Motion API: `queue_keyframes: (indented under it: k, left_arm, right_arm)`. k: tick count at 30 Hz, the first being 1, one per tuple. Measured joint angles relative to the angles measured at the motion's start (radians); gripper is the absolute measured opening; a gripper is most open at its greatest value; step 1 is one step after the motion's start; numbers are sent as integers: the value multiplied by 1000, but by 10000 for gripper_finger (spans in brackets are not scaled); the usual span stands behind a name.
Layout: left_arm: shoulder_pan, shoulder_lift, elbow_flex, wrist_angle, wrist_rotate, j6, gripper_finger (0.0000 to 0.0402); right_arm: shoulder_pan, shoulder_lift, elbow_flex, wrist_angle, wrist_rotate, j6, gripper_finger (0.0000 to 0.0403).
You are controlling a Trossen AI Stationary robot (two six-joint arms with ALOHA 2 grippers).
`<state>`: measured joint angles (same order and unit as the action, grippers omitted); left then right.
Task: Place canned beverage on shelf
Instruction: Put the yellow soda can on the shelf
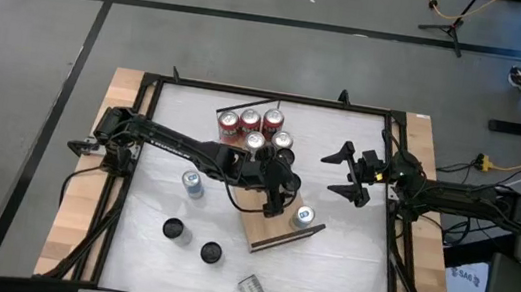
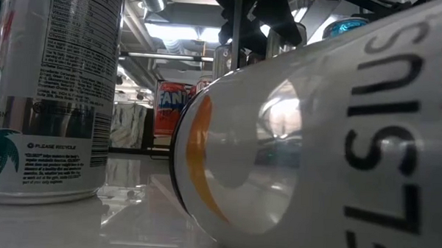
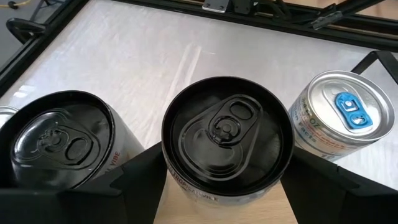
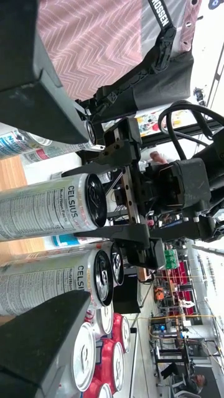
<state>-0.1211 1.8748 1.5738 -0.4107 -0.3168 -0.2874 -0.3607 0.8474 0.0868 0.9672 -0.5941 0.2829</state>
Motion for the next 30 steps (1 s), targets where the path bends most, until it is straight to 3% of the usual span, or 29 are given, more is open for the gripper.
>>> queue_keyframes:
  k: [6, 11, 19, 30]
  left_arm:
    - [0, 0, 0, 1, -19, -8, 277]
    - [1, -2, 0, -27, -107, -131, 277]
    - [3, -3, 1, -20, -30, -99, 277]
    - [3, -3, 2, -20, -25, -95, 277]
  right_arm:
    - [0, 0, 0, 0, 0, 0, 399]
    - [0, 0, 0, 0, 0, 0, 399]
    - [0, 0, 0, 0, 0, 0, 399]
    - [0, 0, 0, 0, 0, 0, 399]
